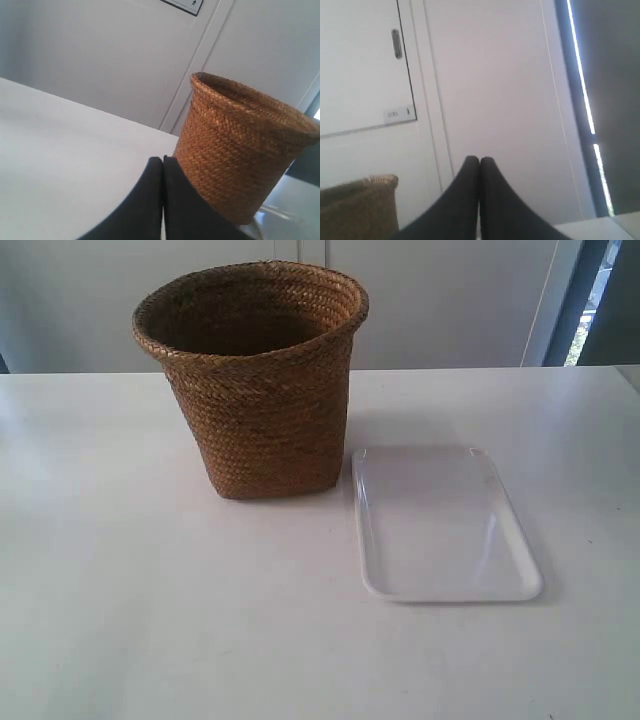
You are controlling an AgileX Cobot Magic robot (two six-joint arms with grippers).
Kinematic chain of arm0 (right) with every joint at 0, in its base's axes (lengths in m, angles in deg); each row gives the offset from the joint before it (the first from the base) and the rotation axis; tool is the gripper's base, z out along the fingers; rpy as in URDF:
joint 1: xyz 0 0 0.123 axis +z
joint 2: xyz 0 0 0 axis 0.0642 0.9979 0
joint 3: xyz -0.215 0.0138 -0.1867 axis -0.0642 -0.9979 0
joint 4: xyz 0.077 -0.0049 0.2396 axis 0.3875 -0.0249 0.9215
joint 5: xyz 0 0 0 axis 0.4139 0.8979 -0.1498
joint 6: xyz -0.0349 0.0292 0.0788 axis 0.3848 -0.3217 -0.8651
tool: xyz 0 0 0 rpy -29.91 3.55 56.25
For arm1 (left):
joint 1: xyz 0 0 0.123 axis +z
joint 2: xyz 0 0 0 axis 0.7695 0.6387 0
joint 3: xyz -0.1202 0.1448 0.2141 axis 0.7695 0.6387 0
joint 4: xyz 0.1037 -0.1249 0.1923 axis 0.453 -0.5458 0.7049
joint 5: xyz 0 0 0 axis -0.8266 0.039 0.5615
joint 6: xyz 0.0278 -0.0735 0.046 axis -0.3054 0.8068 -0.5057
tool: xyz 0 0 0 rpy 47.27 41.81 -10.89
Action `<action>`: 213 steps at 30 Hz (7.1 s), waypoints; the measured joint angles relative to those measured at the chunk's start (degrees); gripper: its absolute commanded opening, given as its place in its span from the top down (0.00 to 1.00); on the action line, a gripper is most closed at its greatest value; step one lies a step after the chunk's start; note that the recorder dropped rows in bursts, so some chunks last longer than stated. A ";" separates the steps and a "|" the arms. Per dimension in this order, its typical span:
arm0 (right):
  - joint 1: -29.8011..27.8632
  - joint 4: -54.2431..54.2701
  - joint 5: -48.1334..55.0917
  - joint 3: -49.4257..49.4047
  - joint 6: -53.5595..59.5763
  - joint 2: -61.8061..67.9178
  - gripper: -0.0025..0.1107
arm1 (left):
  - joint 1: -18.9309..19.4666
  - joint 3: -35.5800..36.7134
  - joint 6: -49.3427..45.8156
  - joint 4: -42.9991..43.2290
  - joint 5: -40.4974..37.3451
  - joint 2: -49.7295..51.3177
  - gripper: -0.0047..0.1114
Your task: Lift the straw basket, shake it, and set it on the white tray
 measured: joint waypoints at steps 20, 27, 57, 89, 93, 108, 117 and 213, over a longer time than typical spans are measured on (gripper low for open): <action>0.00 15.94 2.61 25.93 10.13 14.26 0.98 | 0.00 -14.12 -5.00 -17.25 13.66 9.00 0.96; 0.00 16.14 18.85 42.29 12.33 31.31 0.98 | 0.00 -28.24 -14.34 -21.13 0.04 27.38 0.96; 0.00 16.96 64.13 77.86 22.22 66.25 0.98 | 3.85 -65.22 -12.89 -9.38 -34.60 63.65 0.96; 2.68 35.34 74.24 101.46 24.37 92.81 0.56 | 7.02 -87.58 4.33 6.70 -48.32 85.75 0.88; 5.54 35.68 72.89 104.88 25.93 98.90 0.53 | 7.02 -91.32 4.33 6.70 -47.94 90.52 0.66; 6.65 36.74 67.13 107.34 28.43 105.94 0.40 | 7.02 -93.93 1.94 7.12 -46.65 96.40 0.56; 9.71 37.21 63.23 107.38 29.80 109.41 0.40 | 6.64 -94.16 -1.24 5.13 -43.53 99.33 0.56; 15.05 35.72 57.31 109.30 26.79 119.56 0.98 | 1.11 -95.42 -5.06 1.44 -37.03 109.53 0.96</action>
